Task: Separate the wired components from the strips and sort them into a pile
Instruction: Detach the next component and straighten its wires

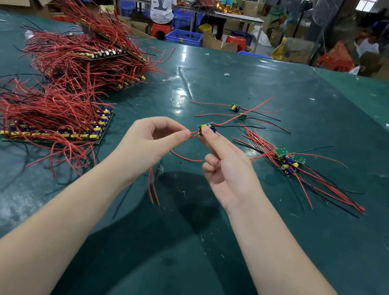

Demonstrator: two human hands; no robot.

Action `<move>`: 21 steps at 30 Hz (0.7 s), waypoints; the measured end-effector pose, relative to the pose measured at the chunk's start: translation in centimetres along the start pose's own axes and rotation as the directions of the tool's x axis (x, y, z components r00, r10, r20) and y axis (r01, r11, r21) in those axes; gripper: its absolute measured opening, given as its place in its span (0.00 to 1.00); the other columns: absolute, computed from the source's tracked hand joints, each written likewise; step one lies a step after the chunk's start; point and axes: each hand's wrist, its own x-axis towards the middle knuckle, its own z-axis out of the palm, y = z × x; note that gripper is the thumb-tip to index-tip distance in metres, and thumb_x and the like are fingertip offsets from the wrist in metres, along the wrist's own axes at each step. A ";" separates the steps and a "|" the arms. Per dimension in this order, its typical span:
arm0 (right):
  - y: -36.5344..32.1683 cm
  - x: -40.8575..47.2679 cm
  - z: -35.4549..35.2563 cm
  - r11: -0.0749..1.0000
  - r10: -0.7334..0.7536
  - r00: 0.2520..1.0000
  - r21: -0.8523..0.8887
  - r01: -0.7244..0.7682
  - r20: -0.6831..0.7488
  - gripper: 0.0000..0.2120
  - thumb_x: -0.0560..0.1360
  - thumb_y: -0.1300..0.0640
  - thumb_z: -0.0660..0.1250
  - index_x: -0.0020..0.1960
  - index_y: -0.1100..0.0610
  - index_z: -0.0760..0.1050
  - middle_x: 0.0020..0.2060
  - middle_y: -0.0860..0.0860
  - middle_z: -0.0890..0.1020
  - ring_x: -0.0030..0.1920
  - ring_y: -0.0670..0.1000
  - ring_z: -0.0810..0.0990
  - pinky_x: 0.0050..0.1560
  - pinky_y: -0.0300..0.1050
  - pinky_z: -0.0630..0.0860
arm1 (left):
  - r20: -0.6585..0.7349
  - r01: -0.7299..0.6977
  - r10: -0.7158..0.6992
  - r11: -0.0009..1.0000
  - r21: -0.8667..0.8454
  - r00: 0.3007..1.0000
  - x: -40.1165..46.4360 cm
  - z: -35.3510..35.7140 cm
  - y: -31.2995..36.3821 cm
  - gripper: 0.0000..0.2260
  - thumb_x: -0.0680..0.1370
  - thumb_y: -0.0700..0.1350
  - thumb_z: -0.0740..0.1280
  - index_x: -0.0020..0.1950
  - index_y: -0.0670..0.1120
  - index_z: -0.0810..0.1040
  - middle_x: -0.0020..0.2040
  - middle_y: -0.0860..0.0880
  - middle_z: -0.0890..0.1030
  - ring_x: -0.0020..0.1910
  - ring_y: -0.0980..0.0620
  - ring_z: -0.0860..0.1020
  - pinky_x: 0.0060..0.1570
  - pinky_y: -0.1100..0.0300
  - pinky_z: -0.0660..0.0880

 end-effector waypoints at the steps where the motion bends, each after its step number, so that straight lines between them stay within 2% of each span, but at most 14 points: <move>1: 0.0 0.0 0.0 1.000 -0.001 1.000 -0.001 0.001 0.000 0.02 0.71 0.57 0.75 0.43 0.54 0.84 0.39 0.47 0.84 0.22 0.42 0.64 0.23 0.32 0.64 | 0.008 -0.011 0.010 0.999 0.038 1.000 0.0 0.0 0.0 0.03 0.77 0.40 0.69 0.44 0.46 0.82 0.41 0.52 0.84 0.41 0.61 0.79 0.45 0.71 0.72; 4: -0.1 0.0 0.0 1.000 -0.005 1.000 -0.011 0.005 0.004 0.03 0.71 0.57 0.75 0.44 0.54 0.83 0.39 0.47 0.84 0.22 0.42 0.65 0.23 0.32 0.64 | 0.077 -0.014 0.005 0.993 0.115 0.997 -0.1 0.1 0.1 0.07 0.79 0.40 0.66 0.46 0.45 0.83 0.43 0.50 0.85 0.42 0.61 0.81 0.47 0.72 0.73; 6: -0.2 -0.1 0.0 1.000 -0.003 1.000 -0.020 0.003 -0.001 0.04 0.71 0.57 0.75 0.45 0.54 0.83 0.39 0.47 0.84 0.22 0.42 0.65 0.23 0.32 0.64 | 0.111 -0.010 -0.007 0.988 0.152 0.994 -0.2 0.1 0.2 0.08 0.80 0.41 0.65 0.46 0.45 0.84 0.41 0.52 0.85 0.41 0.62 0.81 0.46 0.73 0.73; 10: -0.3 -0.1 0.0 1.000 0.012 1.000 -0.019 -0.012 0.001 0.04 0.71 0.57 0.75 0.45 0.55 0.83 0.39 0.48 0.84 0.22 0.42 0.63 0.22 0.32 0.63 | 0.069 -0.016 0.007 0.991 0.129 0.998 -0.3 0.0 0.2 0.08 0.79 0.42 0.65 0.43 0.47 0.83 0.35 0.54 0.83 0.35 0.66 0.77 0.39 0.73 0.69; 13: -0.4 -0.1 -0.1 0.999 0.009 1.000 -0.051 -0.010 -0.015 0.07 0.71 0.57 0.75 0.48 0.56 0.82 0.39 0.48 0.84 0.21 0.42 0.58 0.21 0.32 0.59 | 0.053 -0.037 0.032 0.994 0.100 0.998 -0.5 0.1 0.5 0.09 0.79 0.41 0.66 0.42 0.47 0.83 0.36 0.53 0.84 0.34 0.65 0.77 0.36 0.72 0.70; 15: -0.4 -0.1 -0.2 0.996 -0.015 0.999 -0.091 0.012 -0.030 0.06 0.71 0.57 0.75 0.46 0.56 0.82 0.38 0.48 0.85 0.22 0.43 0.57 0.21 0.33 0.59 | 0.045 -0.054 0.050 0.993 0.109 0.998 -0.6 0.2 0.6 0.09 0.79 0.41 0.66 0.41 0.49 0.83 0.39 0.50 0.85 0.42 0.55 0.81 0.46 0.60 0.75; 17: -0.4 -0.1 -0.2 0.992 -0.044 0.998 -0.124 0.038 -0.048 0.04 0.71 0.57 0.75 0.44 0.56 0.82 0.37 0.48 0.85 0.22 0.43 0.57 0.21 0.33 0.58 | 0.052 -0.069 0.063 0.988 0.139 0.997 -0.6 0.3 0.6 0.10 0.79 0.41 0.66 0.40 0.50 0.83 0.41 0.46 0.85 0.43 0.42 0.80 0.48 0.53 0.74; 18: -0.4 0.0 -0.3 0.990 -0.054 0.997 -0.135 0.046 -0.057 0.04 0.71 0.57 0.75 0.44 0.56 0.82 0.37 0.48 0.85 0.22 0.43 0.57 0.21 0.33 0.58 | 0.065 -0.079 0.068 0.983 0.168 0.996 -0.6 0.2 0.6 0.10 0.80 0.42 0.65 0.40 0.51 0.83 0.41 0.46 0.85 0.38 0.42 0.79 0.44 0.55 0.73; 20: -0.5 0.0 -0.4 0.990 -0.062 0.995 -0.131 0.052 -0.072 0.05 0.71 0.57 0.75 0.45 0.56 0.82 0.37 0.48 0.85 0.22 0.43 0.57 0.21 0.33 0.58 | 0.114 -0.096 0.071 0.969 0.229 0.991 -0.5 -0.1 0.5 0.10 0.80 0.42 0.64 0.42 0.48 0.83 0.37 0.49 0.83 0.28 0.57 0.72 0.34 0.67 0.68; 21: -0.6 0.0 -0.5 0.992 -0.057 0.995 -0.116 0.047 -0.082 0.05 0.71 0.57 0.75 0.45 0.56 0.82 0.37 0.48 0.85 0.22 0.43 0.58 0.21 0.33 0.59 | 0.137 -0.097 0.064 0.964 0.249 0.988 -0.5 -0.2 0.5 0.10 0.80 0.41 0.64 0.44 0.46 0.83 0.35 0.51 0.82 0.25 0.61 0.70 0.31 0.70 0.65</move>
